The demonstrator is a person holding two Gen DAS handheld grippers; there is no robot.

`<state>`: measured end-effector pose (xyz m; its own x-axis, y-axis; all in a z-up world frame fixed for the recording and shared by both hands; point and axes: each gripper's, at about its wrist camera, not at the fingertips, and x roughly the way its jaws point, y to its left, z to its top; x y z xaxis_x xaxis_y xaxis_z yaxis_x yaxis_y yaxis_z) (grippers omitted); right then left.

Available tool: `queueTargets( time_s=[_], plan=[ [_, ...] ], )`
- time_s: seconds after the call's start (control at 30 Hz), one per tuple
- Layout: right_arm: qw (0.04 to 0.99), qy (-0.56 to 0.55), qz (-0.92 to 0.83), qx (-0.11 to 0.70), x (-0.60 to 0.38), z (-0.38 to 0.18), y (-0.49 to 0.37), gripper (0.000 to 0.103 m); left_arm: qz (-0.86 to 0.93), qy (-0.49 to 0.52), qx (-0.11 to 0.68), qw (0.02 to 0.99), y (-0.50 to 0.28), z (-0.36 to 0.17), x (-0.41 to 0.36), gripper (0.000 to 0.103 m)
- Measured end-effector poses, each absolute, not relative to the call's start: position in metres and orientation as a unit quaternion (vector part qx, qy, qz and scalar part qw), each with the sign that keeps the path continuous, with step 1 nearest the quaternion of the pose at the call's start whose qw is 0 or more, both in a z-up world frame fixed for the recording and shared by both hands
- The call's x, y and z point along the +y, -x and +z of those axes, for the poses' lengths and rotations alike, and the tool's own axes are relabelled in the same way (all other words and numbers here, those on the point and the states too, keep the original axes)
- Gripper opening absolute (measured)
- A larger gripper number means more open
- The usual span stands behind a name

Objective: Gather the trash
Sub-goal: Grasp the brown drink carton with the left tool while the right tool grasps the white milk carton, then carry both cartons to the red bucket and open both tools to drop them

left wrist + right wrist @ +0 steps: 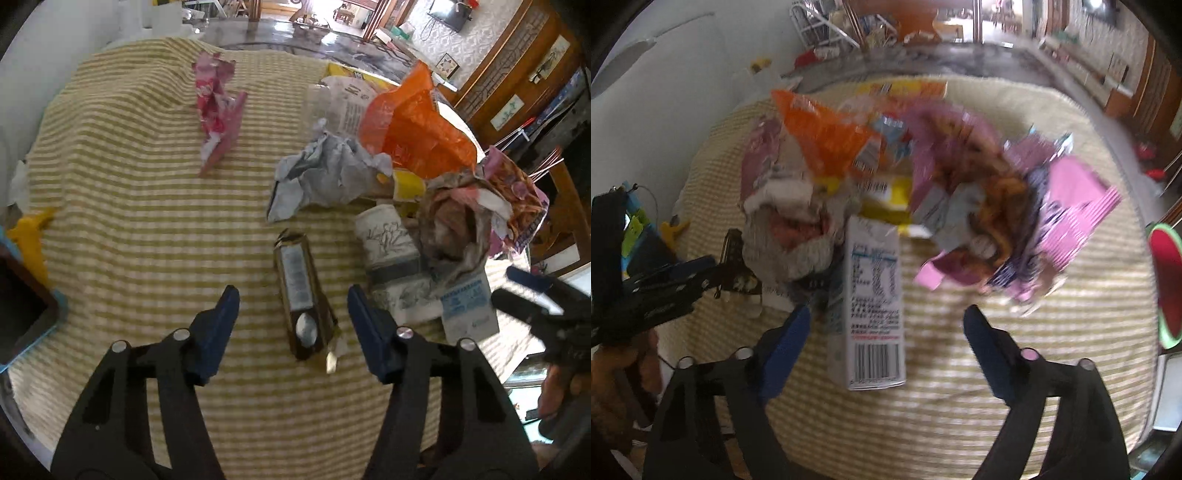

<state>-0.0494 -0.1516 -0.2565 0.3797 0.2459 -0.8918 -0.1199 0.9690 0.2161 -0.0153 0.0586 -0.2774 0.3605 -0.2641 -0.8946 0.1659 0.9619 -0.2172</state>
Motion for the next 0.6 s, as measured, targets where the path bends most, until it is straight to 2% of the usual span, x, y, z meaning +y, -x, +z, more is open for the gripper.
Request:
queueTargets(
  time_s=[0.03, 0.07, 0.13, 0.23, 0.3, 0.37, 0.6],
  plan=[
    [0.824, -0.066, 0.115, 0.551, -0.152, -0.260, 0.049, 0.076, -0.131, 0.044, 0.554, 0.821, 0.012, -0.282, 0.058, 0.050],
    [0.819, -0.073, 0.118, 0.557, -0.152, -0.264, 0.048, 0.076, -0.129, 0.044, 0.561, 0.816, 0.008, -0.288, 0.058, 0.037],
    [0.808, -0.083, 0.121, 0.570, -0.152, -0.273, 0.041, 0.075, -0.137, 0.065, 0.576, 0.803, 0.006, -0.297, 0.060, 0.025],
    [0.798, -0.095, 0.126, 0.581, -0.152, -0.281, 0.034, 0.073, -0.145, 0.080, 0.570, 0.805, 0.011, -0.296, 0.065, 0.021],
    [0.790, -0.102, 0.127, 0.591, -0.151, -0.288, 0.031, 0.046, -0.147, 0.075, 0.563, 0.810, 0.016, -0.290, 0.067, 0.020],
    [0.783, -0.135, 0.144, 0.590, -0.151, -0.285, 0.033, 0.039, -0.146, 0.074, 0.552, 0.818, 0.020, -0.281, 0.071, 0.020],
    [0.849, -0.095, 0.138, 0.501, -0.157, -0.202, 0.053, 0.038, -0.166, 0.033, 0.470, 0.866, 0.025, -0.213, 0.059, 0.020]
  ],
)
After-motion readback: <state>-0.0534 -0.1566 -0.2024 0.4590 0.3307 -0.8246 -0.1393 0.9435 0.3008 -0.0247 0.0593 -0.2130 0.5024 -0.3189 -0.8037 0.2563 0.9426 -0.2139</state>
